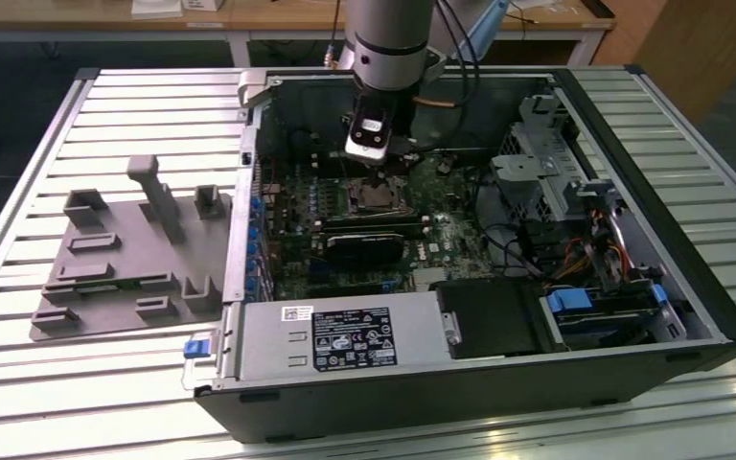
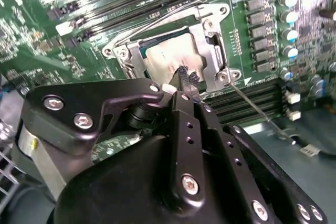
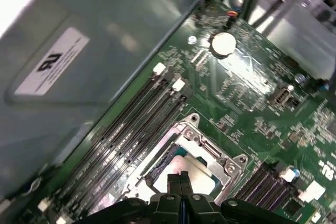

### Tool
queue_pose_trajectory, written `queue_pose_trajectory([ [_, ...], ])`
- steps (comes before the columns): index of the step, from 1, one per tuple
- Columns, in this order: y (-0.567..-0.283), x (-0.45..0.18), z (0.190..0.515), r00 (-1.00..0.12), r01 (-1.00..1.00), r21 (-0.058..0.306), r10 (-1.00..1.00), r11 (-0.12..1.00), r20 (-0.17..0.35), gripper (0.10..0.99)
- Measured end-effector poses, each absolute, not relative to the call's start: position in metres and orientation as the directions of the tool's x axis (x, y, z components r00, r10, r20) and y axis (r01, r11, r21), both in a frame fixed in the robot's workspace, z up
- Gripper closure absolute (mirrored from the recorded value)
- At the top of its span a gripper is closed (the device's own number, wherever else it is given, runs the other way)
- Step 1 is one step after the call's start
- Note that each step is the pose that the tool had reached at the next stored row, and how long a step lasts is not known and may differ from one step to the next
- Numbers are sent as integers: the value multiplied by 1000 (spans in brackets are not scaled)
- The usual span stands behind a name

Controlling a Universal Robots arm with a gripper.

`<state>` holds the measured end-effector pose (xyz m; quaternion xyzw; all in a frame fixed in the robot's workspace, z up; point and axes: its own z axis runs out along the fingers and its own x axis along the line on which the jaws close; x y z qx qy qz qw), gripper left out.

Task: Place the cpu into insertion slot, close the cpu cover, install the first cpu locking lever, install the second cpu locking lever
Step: 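Close the cpu cover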

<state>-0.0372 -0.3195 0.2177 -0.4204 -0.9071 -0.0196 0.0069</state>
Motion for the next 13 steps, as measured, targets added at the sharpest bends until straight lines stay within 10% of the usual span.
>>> queue_pose_trajectory([
  [13, -319, -37, 217, -807, 590, 30, 590, 807, 29, 984],
])
